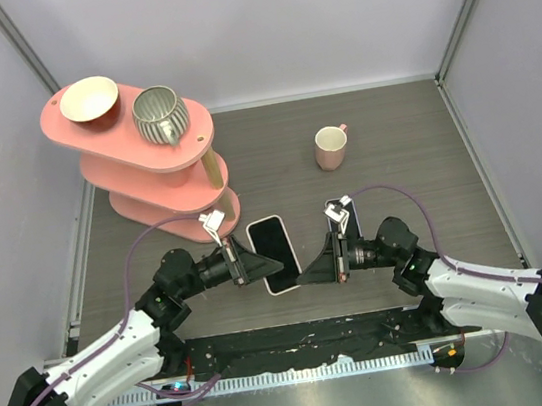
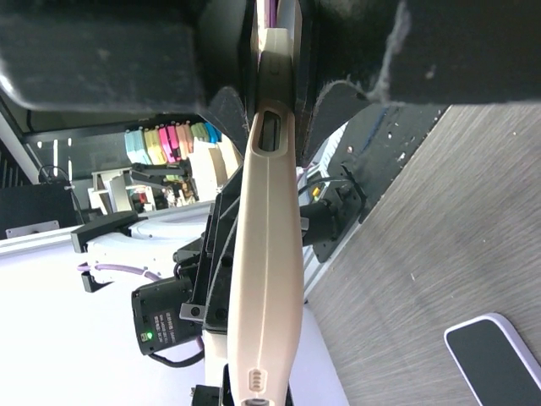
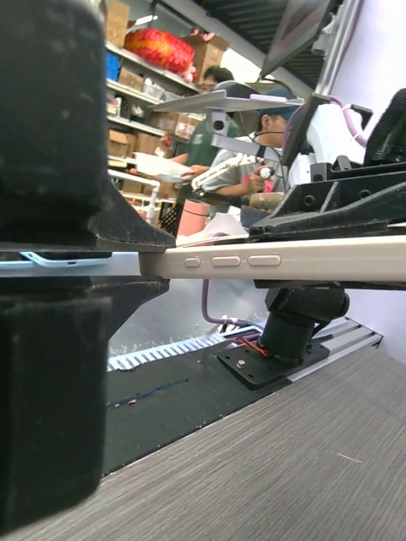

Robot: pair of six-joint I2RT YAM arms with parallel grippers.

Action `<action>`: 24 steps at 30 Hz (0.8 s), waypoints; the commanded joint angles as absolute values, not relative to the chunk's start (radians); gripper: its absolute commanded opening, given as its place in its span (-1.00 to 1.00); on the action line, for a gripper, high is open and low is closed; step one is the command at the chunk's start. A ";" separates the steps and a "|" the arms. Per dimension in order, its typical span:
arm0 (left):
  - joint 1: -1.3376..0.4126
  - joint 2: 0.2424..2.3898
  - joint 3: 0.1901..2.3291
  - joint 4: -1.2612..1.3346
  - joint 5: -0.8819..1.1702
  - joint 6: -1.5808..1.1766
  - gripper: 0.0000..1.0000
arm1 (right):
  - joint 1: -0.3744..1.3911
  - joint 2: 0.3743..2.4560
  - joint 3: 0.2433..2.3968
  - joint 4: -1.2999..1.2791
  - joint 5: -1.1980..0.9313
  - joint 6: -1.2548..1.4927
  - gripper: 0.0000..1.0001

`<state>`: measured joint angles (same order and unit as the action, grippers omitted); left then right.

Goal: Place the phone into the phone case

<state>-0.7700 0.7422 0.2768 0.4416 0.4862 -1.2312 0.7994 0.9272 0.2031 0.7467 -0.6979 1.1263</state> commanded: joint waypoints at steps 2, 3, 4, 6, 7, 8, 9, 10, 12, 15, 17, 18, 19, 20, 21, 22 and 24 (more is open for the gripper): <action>-0.765 0.716 0.311 0.465 0.445 -1.212 -1.00 | 0.808 0.882 0.183 0.848 -0.620 1.137 -0.98; -0.765 0.718 0.310 0.457 0.445 -1.207 -1.00 | 0.808 0.874 0.181 0.838 -0.615 1.138 -0.98; -0.765 0.716 0.304 0.472 0.446 -1.212 -1.00 | 0.808 0.868 0.184 0.828 -0.609 1.138 -0.98; -0.765 0.726 0.295 0.488 0.451 -1.221 -0.99 | 0.808 0.848 0.196 0.781 -0.606 1.135 -0.72; -0.767 0.730 0.296 0.491 0.457 -1.221 -1.00 | 0.808 0.841 0.212 0.764 -0.601 1.131 -0.58; -0.765 0.732 0.293 0.497 0.466 -1.224 -1.00 | 0.807 0.836 0.219 0.746 -0.594 1.128 -0.43; -0.765 0.732 0.291 0.508 0.471 -1.230 -1.00 | 0.807 0.819 0.225 0.717 -0.583 1.127 -0.11; -0.765 0.732 0.287 0.535 0.475 -1.244 -1.00 | 0.807 0.810 0.238 0.704 -0.574 1.126 0.05; -0.765 0.724 0.278 0.546 0.494 -1.255 -1.00 | 0.807 0.784 0.251 0.657 -0.535 1.117 0.35; -0.765 0.718 0.276 0.542 0.520 -1.258 -1.00 | 0.807 0.761 0.287 0.574 -0.474 1.075 0.39; -0.765 0.715 0.270 0.545 0.528 -1.264 -1.00 | 0.807 0.759 0.317 0.537 -0.451 1.039 0.40; -0.765 0.716 0.268 0.546 0.532 -1.266 -1.00 | 0.808 0.762 0.328 0.511 -0.439 1.026 0.40; -0.765 0.719 0.265 0.558 0.540 -1.267 -0.99 | 0.807 0.784 0.346 0.506 -0.436 1.017 0.40; -0.765 0.722 0.259 0.567 0.545 -1.275 -0.99 | 0.807 0.796 0.354 0.503 -0.434 1.009 0.40; -0.765 0.727 0.256 0.577 0.548 -1.279 -1.00 | 0.807 0.813 0.362 0.503 -0.430 1.000 0.39; -0.767 0.730 0.252 0.598 0.555 -1.284 -0.99 | 0.808 0.828 0.379 0.502 -0.425 0.999 0.38; -0.765 0.744 0.236 0.627 0.564 -1.296 -0.99 | 0.807 0.871 0.400 0.477 -0.402 0.989 0.34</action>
